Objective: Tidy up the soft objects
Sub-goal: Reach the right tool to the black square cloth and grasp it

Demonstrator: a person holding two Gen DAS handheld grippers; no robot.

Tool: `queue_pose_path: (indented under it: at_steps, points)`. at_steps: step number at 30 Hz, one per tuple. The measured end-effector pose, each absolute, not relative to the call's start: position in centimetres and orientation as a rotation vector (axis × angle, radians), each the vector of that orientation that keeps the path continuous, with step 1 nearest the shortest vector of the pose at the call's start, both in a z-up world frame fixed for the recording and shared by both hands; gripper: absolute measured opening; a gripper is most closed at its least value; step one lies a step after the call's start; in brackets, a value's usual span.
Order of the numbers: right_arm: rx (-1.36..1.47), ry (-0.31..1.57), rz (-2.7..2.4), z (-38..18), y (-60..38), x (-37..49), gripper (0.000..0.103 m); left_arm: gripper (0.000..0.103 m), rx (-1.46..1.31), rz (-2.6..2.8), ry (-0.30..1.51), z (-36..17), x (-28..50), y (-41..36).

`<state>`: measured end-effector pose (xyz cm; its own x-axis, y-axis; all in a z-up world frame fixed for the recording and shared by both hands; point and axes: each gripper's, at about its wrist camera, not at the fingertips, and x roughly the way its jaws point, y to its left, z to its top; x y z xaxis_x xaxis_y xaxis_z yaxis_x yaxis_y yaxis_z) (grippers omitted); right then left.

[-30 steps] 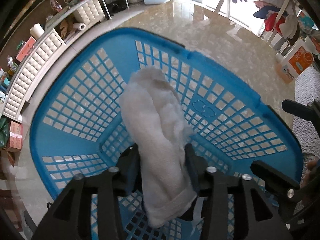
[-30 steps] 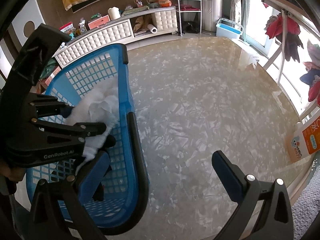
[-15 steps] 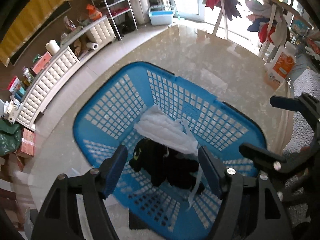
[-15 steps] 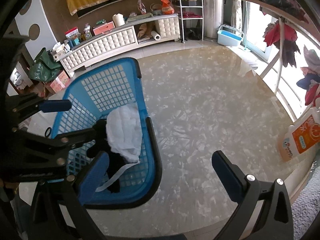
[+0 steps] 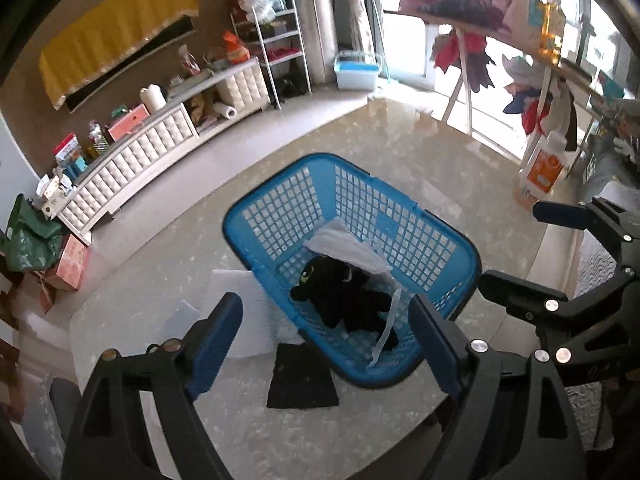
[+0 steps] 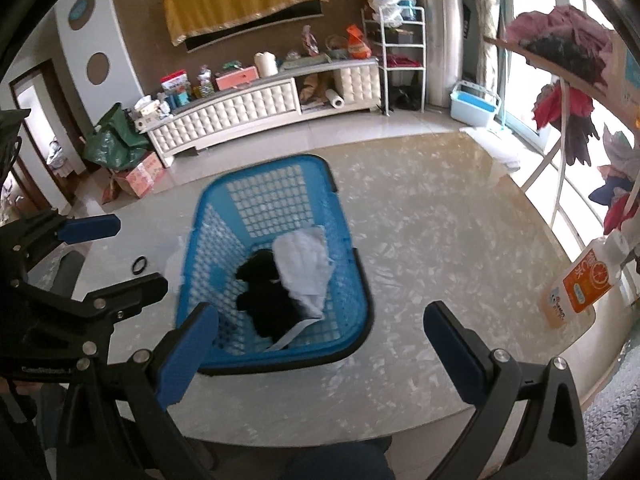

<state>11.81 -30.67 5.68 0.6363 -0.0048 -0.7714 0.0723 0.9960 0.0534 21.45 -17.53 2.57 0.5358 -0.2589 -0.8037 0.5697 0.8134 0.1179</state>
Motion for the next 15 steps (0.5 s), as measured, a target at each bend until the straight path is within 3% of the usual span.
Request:
queue_pose_path:
  at_steps: [10,12,15]
  points:
    - [0.041,0.865,0.007,6.0,-27.3,10.5,0.103,0.095,0.307,-0.459,0.847,3.3,18.3,-12.4]
    - [0.038,0.867,0.024,5.8,-26.4,10.7,0.103,0.103,0.288,-0.44,0.844,3.2,17.9,-11.1]
    - [0.023,0.869,0.045,5.5,-25.0,10.8,0.103,0.103,0.263,-0.406,0.838,3.1,17.4,-8.9]
